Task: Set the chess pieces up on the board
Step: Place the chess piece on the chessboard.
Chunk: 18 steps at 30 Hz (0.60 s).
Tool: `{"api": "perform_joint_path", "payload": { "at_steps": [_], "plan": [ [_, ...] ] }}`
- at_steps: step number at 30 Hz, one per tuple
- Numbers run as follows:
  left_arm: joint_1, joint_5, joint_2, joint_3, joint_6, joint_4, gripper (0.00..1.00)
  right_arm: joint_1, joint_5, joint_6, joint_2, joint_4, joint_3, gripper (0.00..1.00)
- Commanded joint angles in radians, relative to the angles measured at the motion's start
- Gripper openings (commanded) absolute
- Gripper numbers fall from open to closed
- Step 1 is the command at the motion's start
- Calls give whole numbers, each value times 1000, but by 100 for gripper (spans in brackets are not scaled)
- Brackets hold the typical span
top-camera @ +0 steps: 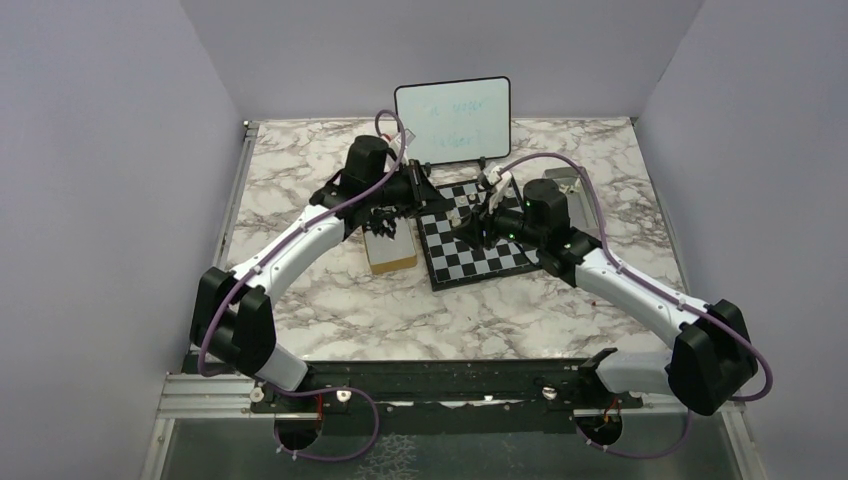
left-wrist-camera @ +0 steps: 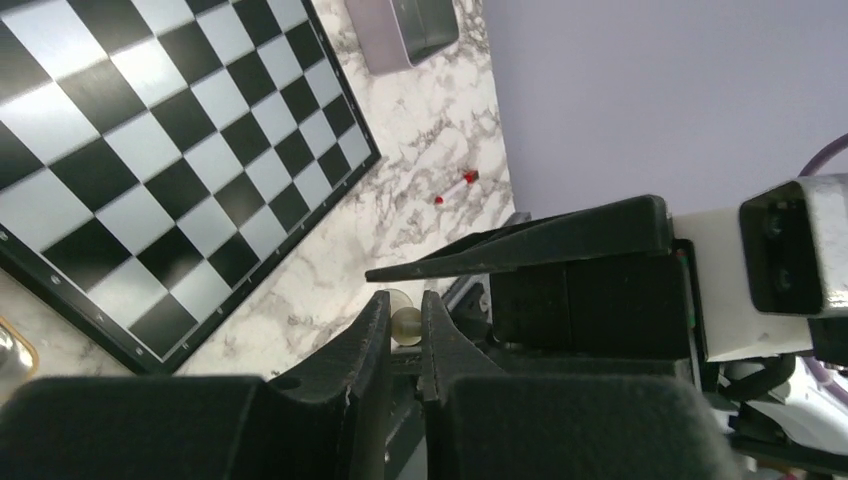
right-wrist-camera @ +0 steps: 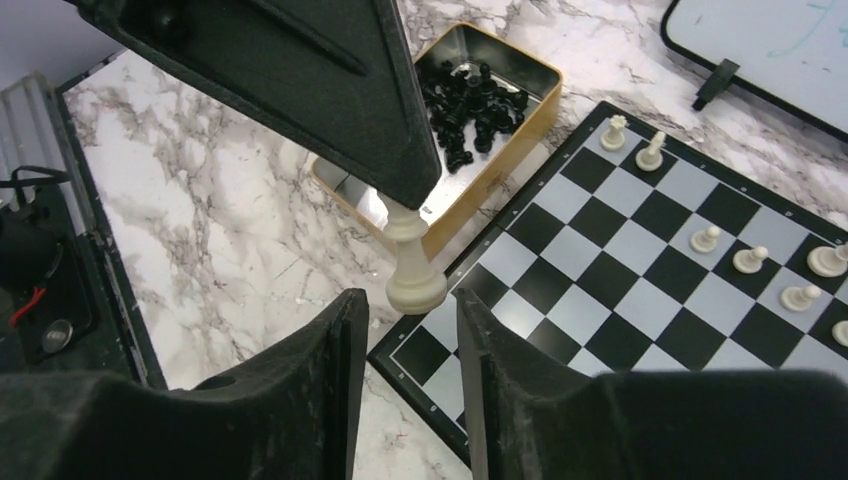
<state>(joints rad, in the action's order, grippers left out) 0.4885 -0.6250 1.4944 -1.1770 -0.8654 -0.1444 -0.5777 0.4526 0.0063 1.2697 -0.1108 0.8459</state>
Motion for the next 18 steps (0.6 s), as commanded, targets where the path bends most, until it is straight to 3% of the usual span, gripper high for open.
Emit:
{"api": "perform_joint_path", "payload": {
  "at_steps": [1,6,8,18],
  "plan": [
    [17,154,15,-119,144,-101,12,-7,-99,94,-12,40,11,52],
    [28,320,47,-202,255,-129,12,-7,-278,228,-66,159,-9,79],
    [32,383,70,-238,292,-129,12,-7,-346,271,-86,236,-4,99],
    [89,629,295,-458,460,-85,10,-7,-446,308,-251,438,-23,100]
  ]
}}
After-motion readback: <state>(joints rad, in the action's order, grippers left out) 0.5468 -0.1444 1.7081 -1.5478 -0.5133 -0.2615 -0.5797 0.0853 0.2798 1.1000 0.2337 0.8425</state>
